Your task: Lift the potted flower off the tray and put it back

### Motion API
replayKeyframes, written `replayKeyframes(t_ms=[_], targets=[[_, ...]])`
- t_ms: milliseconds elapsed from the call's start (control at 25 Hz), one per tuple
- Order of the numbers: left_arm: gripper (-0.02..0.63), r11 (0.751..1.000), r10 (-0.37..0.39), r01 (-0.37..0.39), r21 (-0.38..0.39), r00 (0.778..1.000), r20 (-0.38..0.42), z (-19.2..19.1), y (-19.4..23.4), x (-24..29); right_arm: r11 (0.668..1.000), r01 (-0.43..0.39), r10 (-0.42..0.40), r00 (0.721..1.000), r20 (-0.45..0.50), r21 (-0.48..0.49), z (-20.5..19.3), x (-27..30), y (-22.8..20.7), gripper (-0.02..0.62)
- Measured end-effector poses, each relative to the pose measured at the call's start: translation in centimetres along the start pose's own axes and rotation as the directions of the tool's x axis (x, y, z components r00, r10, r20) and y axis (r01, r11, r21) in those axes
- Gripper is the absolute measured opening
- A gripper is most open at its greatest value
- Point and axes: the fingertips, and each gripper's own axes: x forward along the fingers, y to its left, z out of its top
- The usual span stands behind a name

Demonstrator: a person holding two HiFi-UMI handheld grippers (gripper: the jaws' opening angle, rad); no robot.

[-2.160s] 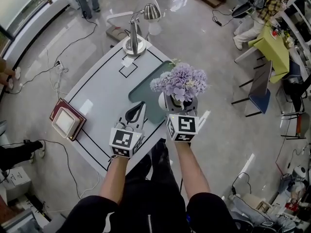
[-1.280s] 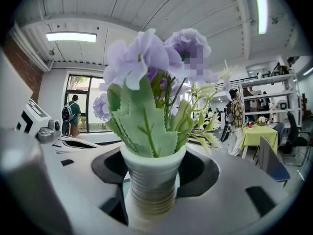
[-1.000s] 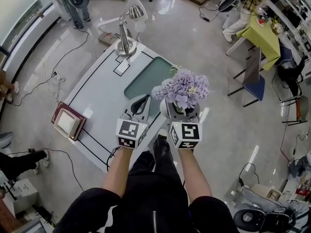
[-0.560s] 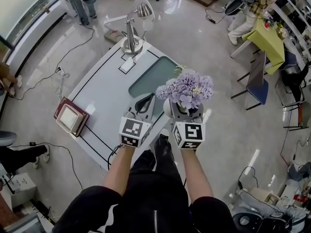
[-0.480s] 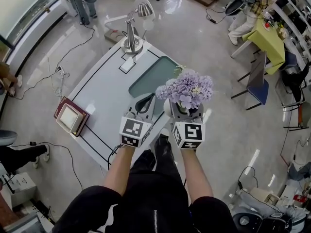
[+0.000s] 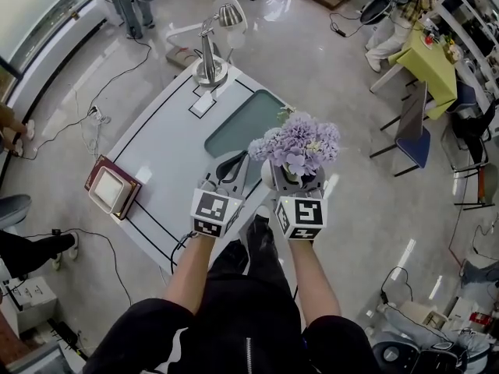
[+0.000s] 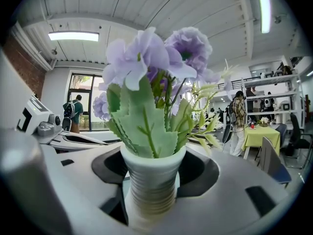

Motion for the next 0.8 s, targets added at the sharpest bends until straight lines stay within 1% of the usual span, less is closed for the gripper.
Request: replayKeyframes(t_ms=[440, 800], targets=[[0.005, 1.0, 0.021, -0.021, -0.02, 1.0, -0.016, -0.7, 0.5, 0.4, 1.0, -0.012, 0.012, 1.0, -0.005, -0.001, -0.4, 0.7, -0.4, 0.265], [0.005, 0.998, 0.044, -0.045, -0.034, 0.999, -0.029, -1.1, 1.9, 1.1, 0.999, -0.04, 0.04, 0.999, -0.013, 0.006, -0.6, 2.9, -0.3, 0.265]])
